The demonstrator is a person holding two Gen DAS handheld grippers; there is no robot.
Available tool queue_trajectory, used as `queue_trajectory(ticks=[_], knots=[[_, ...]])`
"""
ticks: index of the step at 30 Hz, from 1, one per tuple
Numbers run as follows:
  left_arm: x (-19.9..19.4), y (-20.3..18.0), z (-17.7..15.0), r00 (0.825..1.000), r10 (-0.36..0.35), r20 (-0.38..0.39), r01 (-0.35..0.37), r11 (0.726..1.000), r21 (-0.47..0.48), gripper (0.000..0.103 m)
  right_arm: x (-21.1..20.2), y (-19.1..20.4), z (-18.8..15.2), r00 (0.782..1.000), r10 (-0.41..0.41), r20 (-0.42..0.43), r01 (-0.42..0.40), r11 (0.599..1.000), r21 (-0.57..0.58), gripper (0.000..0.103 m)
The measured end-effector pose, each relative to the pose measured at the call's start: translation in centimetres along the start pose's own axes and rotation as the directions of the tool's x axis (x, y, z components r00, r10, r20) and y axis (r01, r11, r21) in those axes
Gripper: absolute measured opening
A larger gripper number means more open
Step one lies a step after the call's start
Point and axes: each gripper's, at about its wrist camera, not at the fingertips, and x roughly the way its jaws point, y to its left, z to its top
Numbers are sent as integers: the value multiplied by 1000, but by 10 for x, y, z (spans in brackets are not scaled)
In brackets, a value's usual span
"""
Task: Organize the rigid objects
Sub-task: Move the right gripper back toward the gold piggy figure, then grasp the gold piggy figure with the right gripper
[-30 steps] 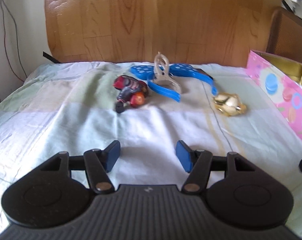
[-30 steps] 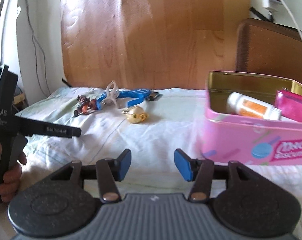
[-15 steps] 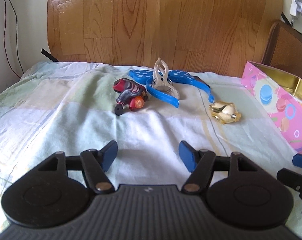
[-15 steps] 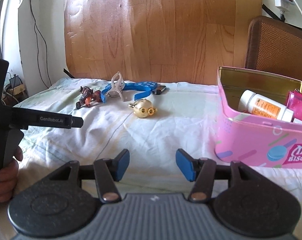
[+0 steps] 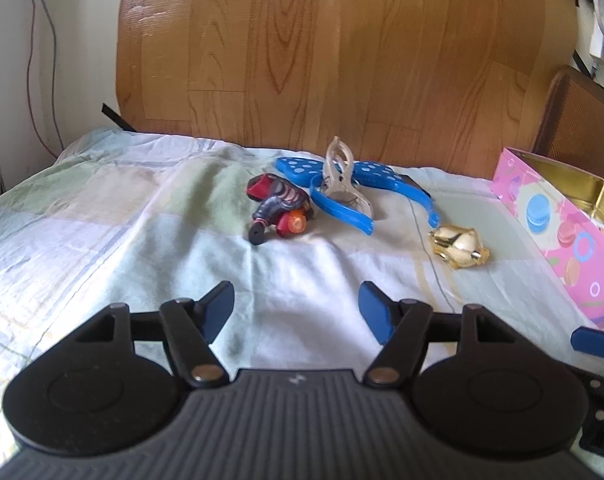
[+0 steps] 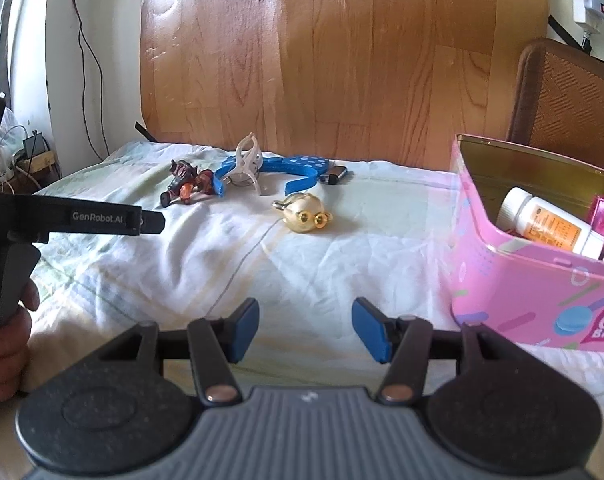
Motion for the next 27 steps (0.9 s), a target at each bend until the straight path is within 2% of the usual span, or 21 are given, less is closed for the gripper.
queue_trajectory(ticks=[7,15,19,22,25,27], knots=[[0,8,2,998,56,8,-56,998,-28,71,8,4,7,1000,25,-5,-25,1000,-13,53],[14,31,6,998,12,-60,-22,986,-162,71,39,19,31,998,54,29,-51,994,-93,53],[14,25,6,998,23,-53,-30,989,-143,71,61,21,48,998,43,41,-37,990,-135,54],[14,21,5,998,27,-48,-33,992,-124,71,77,18,58,998,20,54,-11,987,-163,60],[14,22,5,999,24,-45,-30,992,-121,71,98,12,67,1000,13,14,-10,984,-176,63],[14,23,5,999,22,-48,-28,992,-123,71,115,5,73,998,26,-62,-35,987,-154,63]])
